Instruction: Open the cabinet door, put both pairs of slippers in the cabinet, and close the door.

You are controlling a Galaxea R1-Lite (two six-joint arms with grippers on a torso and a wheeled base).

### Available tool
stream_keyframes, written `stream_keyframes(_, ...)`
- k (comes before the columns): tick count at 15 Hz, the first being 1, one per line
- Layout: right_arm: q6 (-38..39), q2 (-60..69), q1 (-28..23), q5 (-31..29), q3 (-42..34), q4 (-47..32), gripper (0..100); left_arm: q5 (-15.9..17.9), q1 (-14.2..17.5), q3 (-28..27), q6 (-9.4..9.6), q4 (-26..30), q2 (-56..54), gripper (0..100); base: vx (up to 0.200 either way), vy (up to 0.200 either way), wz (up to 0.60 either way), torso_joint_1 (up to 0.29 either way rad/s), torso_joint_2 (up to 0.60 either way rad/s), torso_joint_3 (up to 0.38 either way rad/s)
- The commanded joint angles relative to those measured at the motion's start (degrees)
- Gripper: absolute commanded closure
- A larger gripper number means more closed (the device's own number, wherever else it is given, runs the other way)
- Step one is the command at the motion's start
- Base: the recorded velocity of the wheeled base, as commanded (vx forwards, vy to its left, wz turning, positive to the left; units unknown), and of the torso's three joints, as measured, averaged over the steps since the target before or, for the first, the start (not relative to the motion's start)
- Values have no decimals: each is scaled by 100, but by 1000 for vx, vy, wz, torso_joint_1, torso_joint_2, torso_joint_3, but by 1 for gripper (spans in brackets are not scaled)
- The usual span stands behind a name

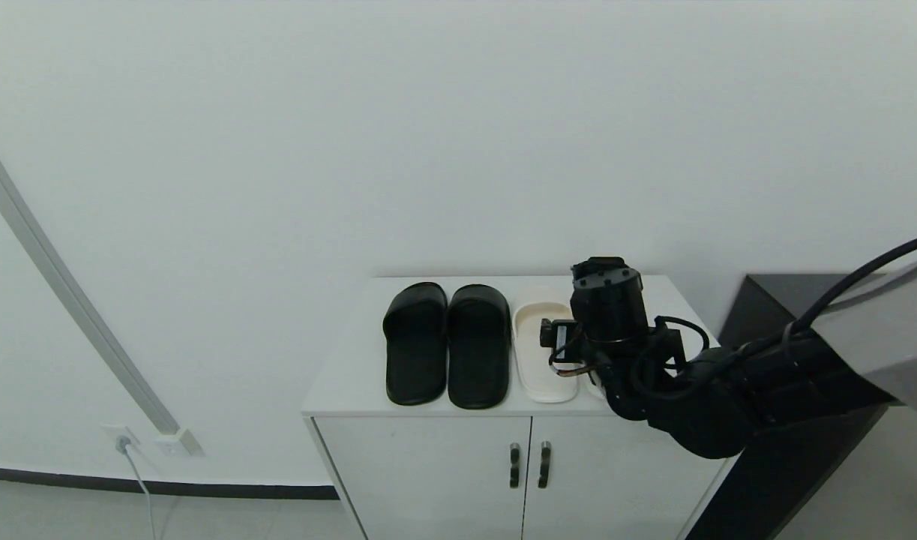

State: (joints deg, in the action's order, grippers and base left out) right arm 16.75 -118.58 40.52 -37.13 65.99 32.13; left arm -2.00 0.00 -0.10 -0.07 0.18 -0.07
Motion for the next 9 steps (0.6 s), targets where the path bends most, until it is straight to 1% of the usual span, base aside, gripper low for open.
stream_keyframes(1, -58, -544, -185, -5, 468, 12, 0, -2, 0, 1, -1, -1, 7, 100, 0, 0, 0, 0, 0, 0)
stream_keyframes(5, -137, -895, -352, -5, 977, 12, 0, -2, 0, 1, -10, -1, 7, 100, 0, 0, 0, 0, 0, 0)
stream_keyframes(9, -198, -948, -396, 4, 1092, 21, 0, -2, 0, 1, -1, -1, 7, 100, 0, 0, 0, 0, 0, 0)
